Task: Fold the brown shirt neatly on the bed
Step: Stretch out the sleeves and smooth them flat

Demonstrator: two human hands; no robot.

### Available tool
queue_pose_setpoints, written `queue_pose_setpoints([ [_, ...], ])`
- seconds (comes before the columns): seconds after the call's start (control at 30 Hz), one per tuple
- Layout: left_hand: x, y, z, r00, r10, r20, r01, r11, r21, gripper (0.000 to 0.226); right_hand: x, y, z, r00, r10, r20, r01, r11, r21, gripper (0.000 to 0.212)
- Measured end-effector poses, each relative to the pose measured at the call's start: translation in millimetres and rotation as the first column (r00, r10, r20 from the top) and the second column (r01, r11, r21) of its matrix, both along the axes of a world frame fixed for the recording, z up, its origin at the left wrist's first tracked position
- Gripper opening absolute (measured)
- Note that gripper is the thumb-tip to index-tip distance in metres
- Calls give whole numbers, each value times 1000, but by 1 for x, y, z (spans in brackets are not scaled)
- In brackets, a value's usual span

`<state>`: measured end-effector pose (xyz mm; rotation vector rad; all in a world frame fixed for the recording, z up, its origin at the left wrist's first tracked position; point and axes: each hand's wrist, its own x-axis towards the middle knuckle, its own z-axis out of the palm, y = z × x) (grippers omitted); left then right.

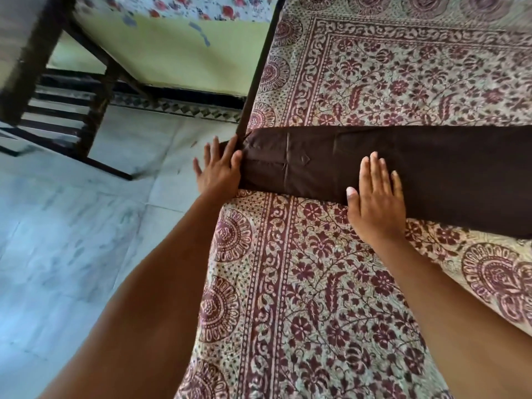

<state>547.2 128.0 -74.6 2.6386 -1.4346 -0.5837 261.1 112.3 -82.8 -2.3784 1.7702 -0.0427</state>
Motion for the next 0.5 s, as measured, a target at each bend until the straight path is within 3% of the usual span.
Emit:
queue_pose_setpoints([
  [0.1,-15,-1,8,998,57,18,-55,994,-97,49,0,-1,0,1000,4,-5,-4,1000,6,70],
  [0.17,-45,0,16,999,-42,10,43,982,-183,49,0,-2,1,1000,7,-9,-6,1000,29,71],
  [0.23,-71,11,18,975,-219,28,220,965,-140,51,-1,-2,5,1000,8,-5,-8,997,79,69],
  [0.3,-73,24,14,962,-266,56,268,963,-31,55,-2,-8,13,1000,8,22,-12,980,198,65],
  [0.4,-52,33,18,993,-112,43,109,991,74,61,-7,-13,40,977,-68,200,-15,922,388,65],
  [0.5,-52,42,41,993,-114,21,111,989,100,63,-30,10,72,867,-223,446,59,934,353,61],
])
